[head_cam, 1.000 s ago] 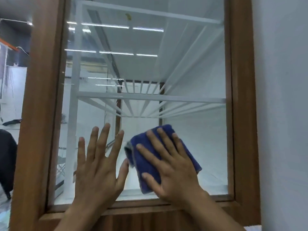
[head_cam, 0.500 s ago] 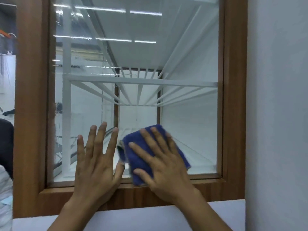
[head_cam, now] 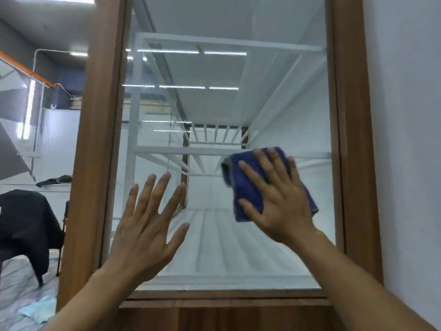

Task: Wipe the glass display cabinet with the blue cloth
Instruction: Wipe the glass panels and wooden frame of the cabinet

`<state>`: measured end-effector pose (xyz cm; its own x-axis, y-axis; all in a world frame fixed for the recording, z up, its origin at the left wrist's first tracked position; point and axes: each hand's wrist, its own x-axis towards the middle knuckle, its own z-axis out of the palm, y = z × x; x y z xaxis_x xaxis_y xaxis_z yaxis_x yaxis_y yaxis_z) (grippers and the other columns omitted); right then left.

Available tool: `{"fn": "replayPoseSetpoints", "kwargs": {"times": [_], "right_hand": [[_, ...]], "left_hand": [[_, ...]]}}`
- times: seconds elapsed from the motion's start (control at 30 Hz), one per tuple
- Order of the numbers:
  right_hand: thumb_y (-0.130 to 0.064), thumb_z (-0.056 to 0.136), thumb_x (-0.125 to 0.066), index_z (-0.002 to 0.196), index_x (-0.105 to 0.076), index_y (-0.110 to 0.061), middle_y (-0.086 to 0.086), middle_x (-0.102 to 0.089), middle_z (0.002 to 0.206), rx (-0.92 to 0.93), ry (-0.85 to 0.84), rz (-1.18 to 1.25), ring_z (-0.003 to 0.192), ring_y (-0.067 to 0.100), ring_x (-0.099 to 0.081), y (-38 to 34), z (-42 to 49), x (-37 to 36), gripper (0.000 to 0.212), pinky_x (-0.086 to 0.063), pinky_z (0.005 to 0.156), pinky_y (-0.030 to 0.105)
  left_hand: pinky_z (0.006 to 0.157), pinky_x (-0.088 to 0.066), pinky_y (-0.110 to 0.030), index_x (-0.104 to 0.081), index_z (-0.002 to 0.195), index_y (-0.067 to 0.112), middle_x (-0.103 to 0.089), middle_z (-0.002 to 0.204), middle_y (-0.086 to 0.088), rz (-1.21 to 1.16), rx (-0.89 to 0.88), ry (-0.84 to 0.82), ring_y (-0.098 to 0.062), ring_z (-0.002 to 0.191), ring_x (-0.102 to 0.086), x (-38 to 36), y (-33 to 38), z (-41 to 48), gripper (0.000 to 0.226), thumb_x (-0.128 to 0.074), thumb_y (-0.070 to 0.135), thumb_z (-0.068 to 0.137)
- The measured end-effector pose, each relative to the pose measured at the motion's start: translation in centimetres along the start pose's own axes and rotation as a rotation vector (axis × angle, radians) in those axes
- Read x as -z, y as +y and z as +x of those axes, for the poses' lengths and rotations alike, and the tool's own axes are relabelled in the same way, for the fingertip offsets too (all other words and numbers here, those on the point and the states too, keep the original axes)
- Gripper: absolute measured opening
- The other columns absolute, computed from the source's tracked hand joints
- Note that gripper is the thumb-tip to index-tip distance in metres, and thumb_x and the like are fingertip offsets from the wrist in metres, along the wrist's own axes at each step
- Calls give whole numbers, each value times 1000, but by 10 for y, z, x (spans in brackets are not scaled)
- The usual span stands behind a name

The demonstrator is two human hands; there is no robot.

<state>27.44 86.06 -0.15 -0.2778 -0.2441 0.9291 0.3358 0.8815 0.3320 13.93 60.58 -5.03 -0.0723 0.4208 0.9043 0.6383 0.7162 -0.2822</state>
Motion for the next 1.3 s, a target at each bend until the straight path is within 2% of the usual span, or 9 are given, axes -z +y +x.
{"fn": "replayPoseSetpoints", "kwargs": {"times": [0.1,0.17,0.3,0.37,0.57,0.77,0.93,1.1,1.3], "right_hand": [[-60,96,-25,159,-19,-19,11,-10,167,-556,60,-11,155,31,-4,53,23,18,75,-5,124,57],[-57,95,-29,158,-20,-17,14,-12,167,-602,80,12,154,34,-7,24,42,15,75,-5,124,56],[-59,94,-40,159,-19,-27,8,-9,168,196,-82,48,155,30,-2,-81,56,-2,75,-2,125,51],[-61,94,-41,158,-20,-31,6,-11,168,392,-93,5,156,26,-4,-76,66,-4,73,-5,126,52],[-61,94,-24,159,-19,-23,13,-10,167,-649,118,37,154,35,-5,-72,112,1,75,-2,124,57],[-68,94,-29,158,-13,-35,6,-6,168,349,-65,-12,156,25,2,-129,135,-10,74,3,125,49],[-67,92,-22,159,-16,-29,11,-7,167,-583,71,28,154,32,-2,-75,176,5,77,0,124,55],[-68,94,-23,159,-9,-34,7,-1,169,174,-65,-10,155,28,7,-150,188,-6,75,2,125,53],[-66,96,-28,159,-10,-29,11,1,168,-499,55,65,154,33,6,-119,211,4,76,3,124,57]], "left_hand": [[122,-6,-53,-10,159,27,-3,168,-8,53,-23,-10,-29,155,-4,11,-23,18,71,-23,60,97],[122,-8,-54,-11,158,29,-5,168,-7,67,-43,-22,-28,155,-5,16,-35,29,70,-18,62,97],[121,-11,-61,-21,157,23,-14,166,-11,108,-31,-7,-30,154,-10,21,-48,39,72,-22,61,96],[121,-10,-61,-25,156,21,-17,165,-13,124,18,31,-31,154,-12,25,-64,34,72,-27,59,94],[125,-5,-51,-19,158,18,-3,167,-10,26,101,111,-30,155,1,26,-100,7,73,-33,51,94],[126,-8,-48,-15,158,16,1,168,-6,-133,113,169,-24,156,0,20,-102,2,70,-32,44,97],[126,-4,-43,-14,158,18,-1,168,-5,-144,117,181,-24,156,1,20,-103,4,69,-32,44,97],[124,-12,-46,-19,157,16,-5,168,-7,-149,116,199,-25,155,-5,20,-102,3,67,-33,42,97],[126,0,-42,-11,159,17,2,168,-7,-112,132,196,-19,155,5,33,-110,49,70,-30,40,96]]}}
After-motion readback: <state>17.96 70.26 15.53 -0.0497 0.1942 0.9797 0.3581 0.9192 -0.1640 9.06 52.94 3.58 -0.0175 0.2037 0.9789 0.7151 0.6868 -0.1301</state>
